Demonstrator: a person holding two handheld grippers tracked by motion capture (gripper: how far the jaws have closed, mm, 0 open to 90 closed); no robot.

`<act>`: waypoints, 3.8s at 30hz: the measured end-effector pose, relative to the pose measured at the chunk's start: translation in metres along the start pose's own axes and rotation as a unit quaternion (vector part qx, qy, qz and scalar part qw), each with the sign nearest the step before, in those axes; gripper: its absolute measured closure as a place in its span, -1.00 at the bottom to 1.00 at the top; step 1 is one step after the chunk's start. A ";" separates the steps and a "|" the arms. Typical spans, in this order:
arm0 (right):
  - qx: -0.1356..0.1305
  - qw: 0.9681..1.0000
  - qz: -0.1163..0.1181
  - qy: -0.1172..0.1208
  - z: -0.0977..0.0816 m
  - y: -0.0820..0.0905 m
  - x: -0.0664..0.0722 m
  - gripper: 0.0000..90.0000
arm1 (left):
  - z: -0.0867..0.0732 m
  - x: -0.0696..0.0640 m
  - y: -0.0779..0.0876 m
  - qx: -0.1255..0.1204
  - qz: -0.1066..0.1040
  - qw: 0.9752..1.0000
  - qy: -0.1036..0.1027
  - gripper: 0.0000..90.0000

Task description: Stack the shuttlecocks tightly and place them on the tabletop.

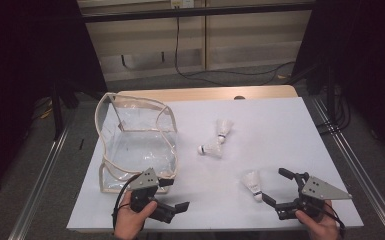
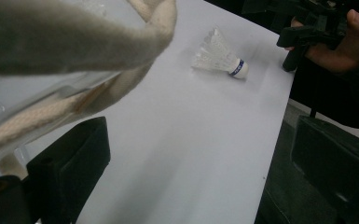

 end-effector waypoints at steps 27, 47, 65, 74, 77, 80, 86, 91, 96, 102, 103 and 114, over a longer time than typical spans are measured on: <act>-0.001 1.000 0.000 0.001 0.000 0.000 0.001 -0.97 | -0.003 0.001 0.007 0.001 0.000 1.000 -0.012 -0.91; 0.000 1.000 0.000 0.002 0.000 -0.001 0.002 -0.97 | -0.004 -0.001 0.012 -0.002 -0.004 1.000 -0.020 -0.91; 0.005 1.000 0.002 0.004 -0.002 -0.005 0.004 -0.97 | -0.010 0.009 0.033 -0.014 0.021 1.000 -0.012 -0.90; 0.003 1.000 0.002 0.003 -0.002 -0.005 0.004 -0.97 | -0.013 0.013 0.038 -0.011 0.026 1.000 -0.011 -0.88; 0.003 1.000 0.002 0.003 -0.002 -0.005 0.003 -0.97 | -0.013 0.014 0.040 -0.014 0.027 1.000 -0.008 -0.87; 0.004 1.000 0.001 0.004 -0.002 -0.005 0.003 -0.97 | -0.014 0.015 0.040 -0.013 0.030 0.999 -0.006 -0.86; 0.003 1.000 0.000 0.004 -0.001 -0.005 0.003 -0.97 | -0.015 0.016 0.040 -0.011 0.030 0.999 -0.007 -0.85; 0.003 1.000 -0.002 0.005 -0.001 -0.004 0.002 -0.97 | -0.015 0.018 0.040 -0.013 0.031 0.999 -0.010 -0.85; 0.004 1.000 -0.003 0.003 -0.001 -0.005 0.002 -0.97 | -0.013 0.020 0.038 -0.016 0.028 0.999 -0.012 -0.88; 0.005 1.000 -0.002 0.005 -0.002 -0.006 0.003 -0.97 | -0.012 0.023 0.036 -0.014 0.032 0.999 -0.015 -0.88; 0.005 1.000 -0.002 0.006 -0.002 -0.006 0.003 -0.97 | -0.011 0.023 0.036 -0.015 0.033 0.999 -0.015 -0.88; 0.006 1.000 -0.001 0.008 -0.002 -0.006 0.004 -0.97 | -0.012 0.031 0.034 -0.014 0.047 0.998 -0.035 -0.83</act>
Point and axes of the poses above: each handheld gripper's, and its own axes: y roughly backward along the jaws, z roughly out of its top, x roughly to its left, the point moved 9 cm from there along -y, roughly forward along the jaws, and after that the axes turned 11 degrees about -y, right-handed, at the moved point
